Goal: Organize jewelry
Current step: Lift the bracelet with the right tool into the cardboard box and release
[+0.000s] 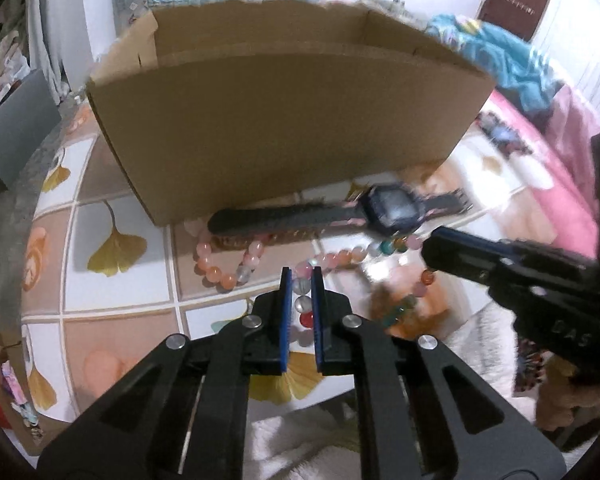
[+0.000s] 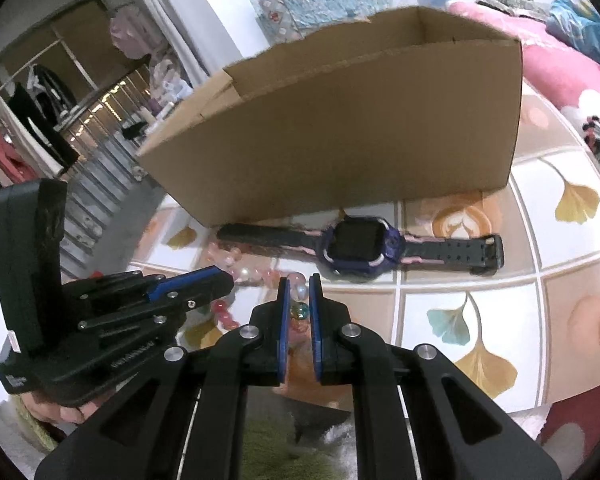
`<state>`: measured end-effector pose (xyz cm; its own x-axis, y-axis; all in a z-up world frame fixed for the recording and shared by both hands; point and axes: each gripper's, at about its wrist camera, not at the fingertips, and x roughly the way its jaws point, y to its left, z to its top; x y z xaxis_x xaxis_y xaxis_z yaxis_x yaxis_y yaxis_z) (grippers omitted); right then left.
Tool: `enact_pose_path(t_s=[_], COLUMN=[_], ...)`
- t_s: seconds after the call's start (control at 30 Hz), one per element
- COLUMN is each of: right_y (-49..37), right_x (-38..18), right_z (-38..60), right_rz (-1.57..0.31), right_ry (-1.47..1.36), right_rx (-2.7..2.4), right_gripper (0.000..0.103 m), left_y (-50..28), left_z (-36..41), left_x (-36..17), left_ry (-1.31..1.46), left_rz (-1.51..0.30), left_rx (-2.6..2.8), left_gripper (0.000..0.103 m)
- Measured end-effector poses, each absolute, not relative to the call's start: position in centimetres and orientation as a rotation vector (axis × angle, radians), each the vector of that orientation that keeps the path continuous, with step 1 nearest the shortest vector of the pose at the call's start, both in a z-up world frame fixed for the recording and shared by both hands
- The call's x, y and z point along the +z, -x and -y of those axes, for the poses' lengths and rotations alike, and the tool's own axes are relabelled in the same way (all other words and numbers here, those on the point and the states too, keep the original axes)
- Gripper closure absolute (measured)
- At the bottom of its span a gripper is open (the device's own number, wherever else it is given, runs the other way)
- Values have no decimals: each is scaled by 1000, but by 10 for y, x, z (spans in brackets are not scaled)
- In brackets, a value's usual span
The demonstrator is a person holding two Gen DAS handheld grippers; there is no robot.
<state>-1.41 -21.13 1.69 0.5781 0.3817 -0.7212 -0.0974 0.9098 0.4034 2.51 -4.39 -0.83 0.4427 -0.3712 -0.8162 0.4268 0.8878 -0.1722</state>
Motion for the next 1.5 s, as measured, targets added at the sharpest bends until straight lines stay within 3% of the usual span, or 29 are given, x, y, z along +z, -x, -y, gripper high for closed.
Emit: enact_pose_path(t_s=[0.27,0.47,0.8,1.13,1.3,1.4,1.43,1.5], right_y=[4,-76,-261,-319,-302,-272,-260,-226], right_x=[99,144,69,14,43,81,93,123], right_z=[206,206,191,183,189,200,204,214], right_rz=[-720,-694,-1158,-1289,-1209,-1108,-1076,-985], right_ry=[-287,-291,-402,-458,-437,-406,-397,-370], right_rx=[402,502,457,363,390,426,439,466], right_gripper=[93,93,93,92,92,90,87,67], left_y=[-23,-82,-221,-254,-233,-208,-195,-169], left_z=[29,27,47,53,39,23,16,3], left_x=[86,133,83,56,81,106,116,131], left_ry=[-2,-34,-140,-160,-105,-43,-26,-2], left_rz=[-797,-723,-971,-1036,-951,-886,-856,-805], left_rx=[-561,-516,-378,-346,-375,-407,-419,-448], left_gripper=[95,95,95,93,75,56,47,37])
